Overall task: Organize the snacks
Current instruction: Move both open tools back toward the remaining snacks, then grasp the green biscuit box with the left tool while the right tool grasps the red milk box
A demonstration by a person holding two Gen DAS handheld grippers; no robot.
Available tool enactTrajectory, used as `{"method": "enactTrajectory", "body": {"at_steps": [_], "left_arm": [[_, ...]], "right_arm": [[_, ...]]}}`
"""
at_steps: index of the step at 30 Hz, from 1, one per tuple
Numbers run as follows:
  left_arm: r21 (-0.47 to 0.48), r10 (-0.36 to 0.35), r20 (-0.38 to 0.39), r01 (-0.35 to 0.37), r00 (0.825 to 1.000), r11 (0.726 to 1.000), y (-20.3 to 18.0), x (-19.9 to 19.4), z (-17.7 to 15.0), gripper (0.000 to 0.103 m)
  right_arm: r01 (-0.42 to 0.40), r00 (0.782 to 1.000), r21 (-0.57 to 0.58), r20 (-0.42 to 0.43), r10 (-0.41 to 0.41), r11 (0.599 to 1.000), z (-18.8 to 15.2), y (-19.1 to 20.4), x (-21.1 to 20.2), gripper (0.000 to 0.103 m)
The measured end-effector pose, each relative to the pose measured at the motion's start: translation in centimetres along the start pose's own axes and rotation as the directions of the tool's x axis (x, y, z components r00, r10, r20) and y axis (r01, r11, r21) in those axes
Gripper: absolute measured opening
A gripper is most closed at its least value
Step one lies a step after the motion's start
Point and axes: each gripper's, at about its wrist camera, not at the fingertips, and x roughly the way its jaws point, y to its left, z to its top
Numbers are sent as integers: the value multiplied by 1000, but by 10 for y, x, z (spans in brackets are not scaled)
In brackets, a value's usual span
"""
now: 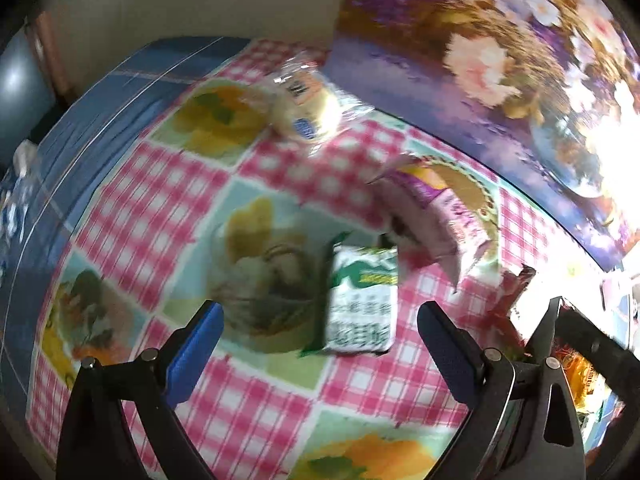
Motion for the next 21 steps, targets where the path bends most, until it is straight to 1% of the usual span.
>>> {"method": "enactTrajectory", "body": {"at_steps": [3, 5, 7, 9, 12, 17, 21], "left_arm": [[27, 6, 2, -6, 1000, 1000, -10, 4, 2, 97], [36, 13, -2, -13, 1000, 999, -13, 9, 3, 97], [36, 14, -11, -14, 1000, 999, -14, 14, 3, 97], [36, 14, -18, -13, 1000, 999, -13, 19, 2, 97], [35, 18, -19, -17, 1000, 999, -11, 22, 0, 97], [32, 15, -25, -15, 1000, 999, -8, 24, -2, 97], [35, 18, -29, -17, 999, 999, -10, 28, -2, 97]], "right_arm": [[11, 1000, 1, -7, -11, 1000, 12, 3, 0, 101], [11, 1000, -4, -13, -11, 1000, 17, 6, 0, 98], [14, 1000, -2, -17, -14, 1000, 21, 9, 1, 86], [19, 999, -7, -32, -20, 1000, 22, 13, 5, 86], [19, 998, -18, -57, -20, 1000, 21, 19, 14, 74], [9, 996, -17, -91, -11, 1000, 16, 24, 27, 73], [24, 994, -10, -110, -25, 1000, 15, 25, 35, 72]]}}
